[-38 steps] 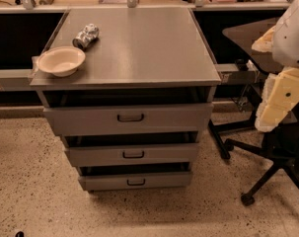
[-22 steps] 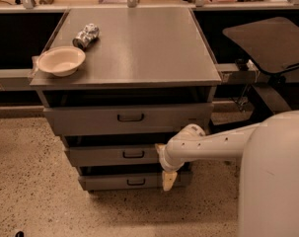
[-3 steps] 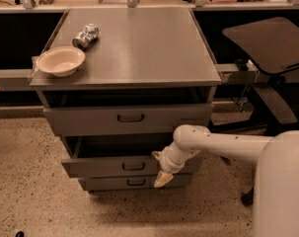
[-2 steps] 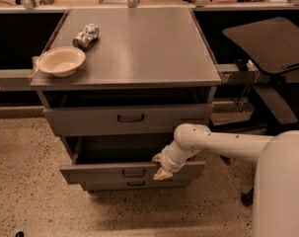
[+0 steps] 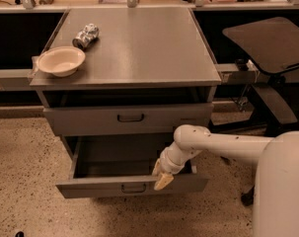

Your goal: Open middle drawer

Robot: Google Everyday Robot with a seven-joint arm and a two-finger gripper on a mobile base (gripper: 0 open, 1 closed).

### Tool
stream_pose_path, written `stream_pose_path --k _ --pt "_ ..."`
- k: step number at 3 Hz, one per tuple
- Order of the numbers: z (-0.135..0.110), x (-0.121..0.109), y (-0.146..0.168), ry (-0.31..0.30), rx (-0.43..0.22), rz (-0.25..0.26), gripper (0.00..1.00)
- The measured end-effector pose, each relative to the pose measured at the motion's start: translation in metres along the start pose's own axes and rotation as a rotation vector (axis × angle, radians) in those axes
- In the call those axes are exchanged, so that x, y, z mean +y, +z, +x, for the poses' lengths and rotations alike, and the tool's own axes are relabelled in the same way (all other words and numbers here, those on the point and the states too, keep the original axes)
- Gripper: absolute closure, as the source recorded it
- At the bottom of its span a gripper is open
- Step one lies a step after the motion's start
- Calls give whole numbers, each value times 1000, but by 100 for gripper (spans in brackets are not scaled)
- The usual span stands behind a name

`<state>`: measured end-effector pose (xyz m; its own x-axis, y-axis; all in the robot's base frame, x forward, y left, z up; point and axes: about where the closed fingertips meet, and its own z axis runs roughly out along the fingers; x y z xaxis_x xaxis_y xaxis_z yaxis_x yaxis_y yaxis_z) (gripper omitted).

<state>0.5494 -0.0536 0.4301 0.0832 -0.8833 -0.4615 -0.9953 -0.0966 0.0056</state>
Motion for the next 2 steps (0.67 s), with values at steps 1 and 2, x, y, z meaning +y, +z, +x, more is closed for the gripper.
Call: stream_pose_path --k 1,2 --pt "0 1 1 2 -1 -3 5" --pt "0 1 1 2 -1 -3 0"
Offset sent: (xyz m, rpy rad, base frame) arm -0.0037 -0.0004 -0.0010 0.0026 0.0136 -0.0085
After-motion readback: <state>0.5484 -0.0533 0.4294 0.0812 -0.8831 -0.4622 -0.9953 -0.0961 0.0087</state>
